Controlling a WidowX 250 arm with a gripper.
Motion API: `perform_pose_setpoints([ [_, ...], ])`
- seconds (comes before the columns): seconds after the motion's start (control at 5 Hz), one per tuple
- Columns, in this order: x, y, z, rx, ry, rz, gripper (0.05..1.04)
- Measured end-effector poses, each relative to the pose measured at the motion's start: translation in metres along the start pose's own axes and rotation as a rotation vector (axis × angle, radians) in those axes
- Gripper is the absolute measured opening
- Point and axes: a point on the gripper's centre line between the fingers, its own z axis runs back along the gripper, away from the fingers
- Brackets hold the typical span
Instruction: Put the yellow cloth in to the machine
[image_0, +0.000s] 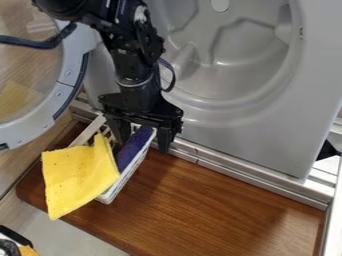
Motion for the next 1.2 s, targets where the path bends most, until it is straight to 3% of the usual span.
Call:
perform_pose_setpoints([
  [0.2, -0.004, 0.0, -0.005, -0.002, 0.026, 0.002, 1.0],
  [0.6, -0.012, 0.03, 0.013, -0.024, 0.041, 0.098, 0.999],
  [0.8, -0.02, 0.062, 0.005, 0.04, 0.089, 0.157, 1.0],
  [1.2, -0.025, 0.061, -0.02, 0.023, 0.098, 0.204, 0.999],
])
